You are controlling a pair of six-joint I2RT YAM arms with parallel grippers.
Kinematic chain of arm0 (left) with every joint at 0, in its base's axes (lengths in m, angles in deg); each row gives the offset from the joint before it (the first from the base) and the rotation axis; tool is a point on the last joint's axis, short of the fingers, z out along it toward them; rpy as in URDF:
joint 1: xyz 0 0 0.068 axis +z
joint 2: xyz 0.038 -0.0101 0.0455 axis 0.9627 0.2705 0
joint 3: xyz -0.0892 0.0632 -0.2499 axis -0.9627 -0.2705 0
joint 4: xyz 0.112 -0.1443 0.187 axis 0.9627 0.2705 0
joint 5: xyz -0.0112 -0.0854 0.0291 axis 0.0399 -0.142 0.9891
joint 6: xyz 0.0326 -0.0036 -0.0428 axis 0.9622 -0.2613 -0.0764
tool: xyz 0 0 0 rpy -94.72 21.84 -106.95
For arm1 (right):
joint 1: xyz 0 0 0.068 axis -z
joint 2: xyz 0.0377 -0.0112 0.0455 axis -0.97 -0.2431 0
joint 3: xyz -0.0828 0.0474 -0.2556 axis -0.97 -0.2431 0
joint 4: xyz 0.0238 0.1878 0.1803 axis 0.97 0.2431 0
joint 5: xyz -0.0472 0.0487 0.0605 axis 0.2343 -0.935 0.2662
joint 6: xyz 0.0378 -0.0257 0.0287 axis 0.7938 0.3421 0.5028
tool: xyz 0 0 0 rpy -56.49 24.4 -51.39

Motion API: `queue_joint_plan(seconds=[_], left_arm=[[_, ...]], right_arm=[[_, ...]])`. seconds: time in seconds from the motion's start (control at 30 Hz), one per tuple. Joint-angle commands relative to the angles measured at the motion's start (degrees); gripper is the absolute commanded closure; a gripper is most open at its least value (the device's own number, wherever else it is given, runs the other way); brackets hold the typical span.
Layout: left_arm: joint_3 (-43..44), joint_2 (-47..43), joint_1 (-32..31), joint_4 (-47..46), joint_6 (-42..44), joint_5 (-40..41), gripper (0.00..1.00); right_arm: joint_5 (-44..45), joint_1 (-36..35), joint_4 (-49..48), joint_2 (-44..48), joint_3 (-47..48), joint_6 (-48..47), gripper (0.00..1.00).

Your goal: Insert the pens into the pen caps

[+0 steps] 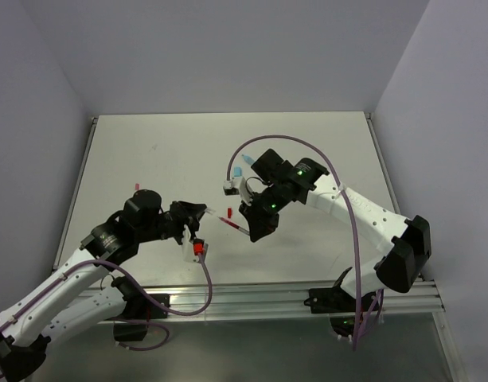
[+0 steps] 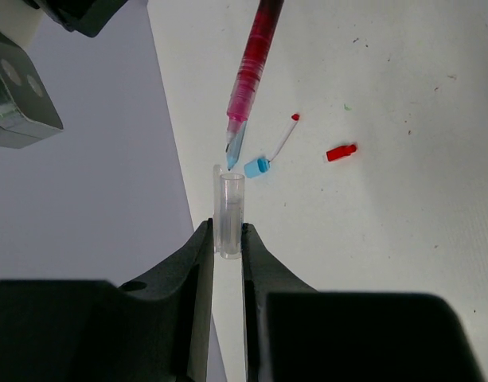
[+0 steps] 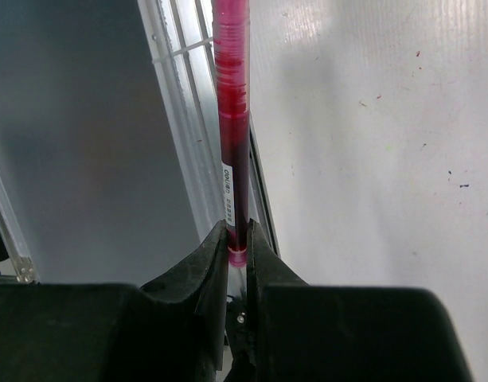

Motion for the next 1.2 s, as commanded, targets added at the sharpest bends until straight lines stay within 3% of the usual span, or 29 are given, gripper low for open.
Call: queue_joint_plan(seconds=[0.0,0.37,0.83,1.17], left_arm=[[3.7,0.4,-0.3,0.0,-3.1,-1.0,1.0],[3.2,-0.4,-1.2,0.8,-1.5,-3.3,1.0],[-2.0,-0.5,-1.6,-0.7,0.7,1.7,1.0],[-1.1,-0.3,-1.6,-1.5,-1.2,1.5,1.0]], right_arm=[[0.0,-0.4,0.3,-0.3,3.3,0.3,1.0],[0.0,-0.4,0.2,-2.0,4.2,0.6,1.0],[0.7,-0.4,0.1,-1.1,2.8,0.5,1.0],[-0.1,-0.4,0.1,-2.3,3.3,0.7,1.0]])
